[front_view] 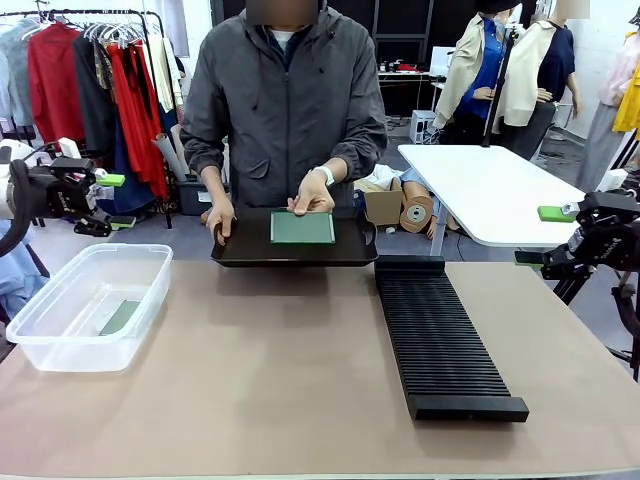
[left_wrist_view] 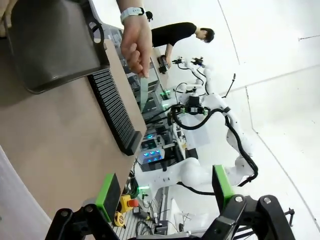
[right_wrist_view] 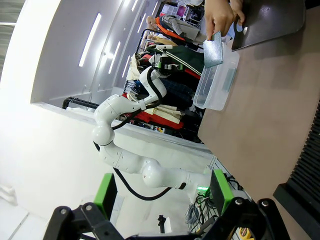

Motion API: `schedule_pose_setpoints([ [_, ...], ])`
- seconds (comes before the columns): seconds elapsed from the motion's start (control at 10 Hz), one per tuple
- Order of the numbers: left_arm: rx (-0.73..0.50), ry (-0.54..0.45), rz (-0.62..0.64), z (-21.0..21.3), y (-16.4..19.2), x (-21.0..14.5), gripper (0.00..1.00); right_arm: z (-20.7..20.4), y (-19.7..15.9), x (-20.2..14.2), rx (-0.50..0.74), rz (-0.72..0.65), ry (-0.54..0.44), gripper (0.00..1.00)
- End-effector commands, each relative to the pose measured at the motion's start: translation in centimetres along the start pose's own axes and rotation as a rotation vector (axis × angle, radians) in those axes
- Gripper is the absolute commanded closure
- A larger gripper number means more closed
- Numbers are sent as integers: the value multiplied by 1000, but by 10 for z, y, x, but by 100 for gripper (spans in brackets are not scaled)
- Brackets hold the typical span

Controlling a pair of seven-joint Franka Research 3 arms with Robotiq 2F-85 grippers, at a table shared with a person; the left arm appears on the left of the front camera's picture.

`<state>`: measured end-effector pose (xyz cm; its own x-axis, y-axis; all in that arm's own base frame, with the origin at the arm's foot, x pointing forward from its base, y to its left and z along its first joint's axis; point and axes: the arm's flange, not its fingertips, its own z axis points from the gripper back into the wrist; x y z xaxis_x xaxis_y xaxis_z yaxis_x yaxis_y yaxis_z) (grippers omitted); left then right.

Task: Sort PCBs into racks and boxes based on the side picked up.
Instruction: Pick up the Blank PCB handed by the Human.

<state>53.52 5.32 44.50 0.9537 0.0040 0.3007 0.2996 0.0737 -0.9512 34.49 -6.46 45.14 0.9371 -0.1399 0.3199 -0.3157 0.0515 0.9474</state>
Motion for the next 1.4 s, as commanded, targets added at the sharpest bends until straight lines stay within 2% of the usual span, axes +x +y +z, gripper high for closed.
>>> schedule_pose_setpoints([
  [0.0,23,1,-6,-1,-3,-1,4,1,2,0,7,3,-2,0],
  [1.1,23,1,-6,-1,-3,-1,4,0,0,0,0,0,0,0],
  [1.3,23,1,-6,-1,-3,-1,4,-25,5,26,-20,29,-25,0],
])
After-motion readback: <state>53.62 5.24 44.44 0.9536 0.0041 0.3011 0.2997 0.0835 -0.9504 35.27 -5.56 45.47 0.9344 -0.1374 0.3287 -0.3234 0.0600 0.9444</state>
